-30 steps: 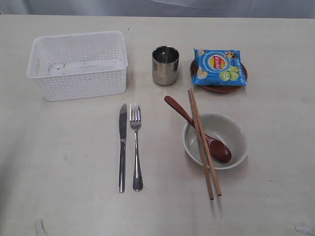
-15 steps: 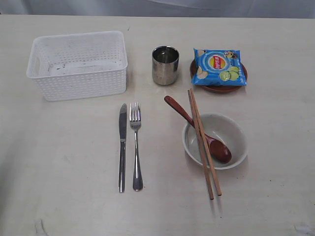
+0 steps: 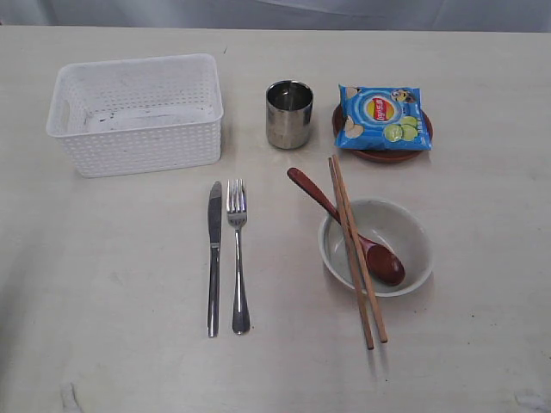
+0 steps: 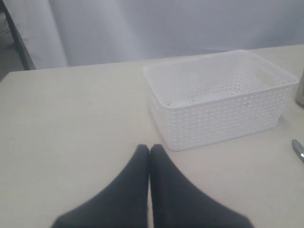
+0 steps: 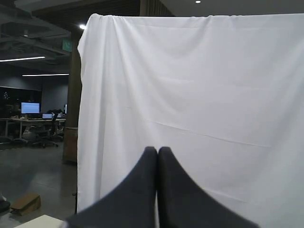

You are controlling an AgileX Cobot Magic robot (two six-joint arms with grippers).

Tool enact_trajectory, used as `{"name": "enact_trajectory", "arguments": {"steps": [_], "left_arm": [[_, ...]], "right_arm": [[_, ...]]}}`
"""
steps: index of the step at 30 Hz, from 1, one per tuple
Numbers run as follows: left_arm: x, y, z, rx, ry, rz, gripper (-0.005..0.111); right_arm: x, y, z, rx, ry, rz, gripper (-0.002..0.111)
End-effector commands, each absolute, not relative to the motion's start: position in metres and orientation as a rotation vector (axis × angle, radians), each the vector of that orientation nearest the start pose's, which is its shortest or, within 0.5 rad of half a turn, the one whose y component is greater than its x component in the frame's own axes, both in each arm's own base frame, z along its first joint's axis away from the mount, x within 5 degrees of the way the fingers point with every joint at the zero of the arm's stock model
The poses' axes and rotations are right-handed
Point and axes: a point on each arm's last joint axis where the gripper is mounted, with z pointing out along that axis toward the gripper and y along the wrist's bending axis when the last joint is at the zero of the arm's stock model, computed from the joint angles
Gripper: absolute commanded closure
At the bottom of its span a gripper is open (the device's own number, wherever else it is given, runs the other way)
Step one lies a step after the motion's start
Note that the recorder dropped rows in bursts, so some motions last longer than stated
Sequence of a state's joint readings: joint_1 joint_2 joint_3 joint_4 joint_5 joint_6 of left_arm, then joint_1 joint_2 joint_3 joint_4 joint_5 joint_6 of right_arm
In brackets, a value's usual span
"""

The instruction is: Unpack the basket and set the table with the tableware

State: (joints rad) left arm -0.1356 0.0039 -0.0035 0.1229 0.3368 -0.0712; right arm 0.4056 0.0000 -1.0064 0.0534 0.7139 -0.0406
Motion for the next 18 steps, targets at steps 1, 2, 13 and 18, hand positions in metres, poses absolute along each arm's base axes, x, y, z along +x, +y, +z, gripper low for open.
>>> {"name": "enact_trajectory", "arguments": {"steps": [1, 2, 13, 18], "left_arm": [[0.053, -0.004, 0.183, 0.137, 1.819, -0.032, 0.106], [0.053, -0.004, 0.183, 0.137, 1.819, -0.032, 0.106], [0.053, -0.004, 0.183, 0.137, 1.819, -0.032, 0.106], [0.053, -0.004, 0.183, 0.137, 1.819, -0.032, 0.106]], "right_arm": [[-0.095, -0.03, 0.427, -0.263, 1.166, 0.273, 0.109], [-0.092, -0.026, 0.425, -0.264, 1.16, 0.229, 0.109], [-0.014, 0.002, 0.372, -0.074, 1.068, 0.065, 0.109], [0.026, 0.002, 0.311, -0.065, 1.194, 0.013, 0.109]]}}
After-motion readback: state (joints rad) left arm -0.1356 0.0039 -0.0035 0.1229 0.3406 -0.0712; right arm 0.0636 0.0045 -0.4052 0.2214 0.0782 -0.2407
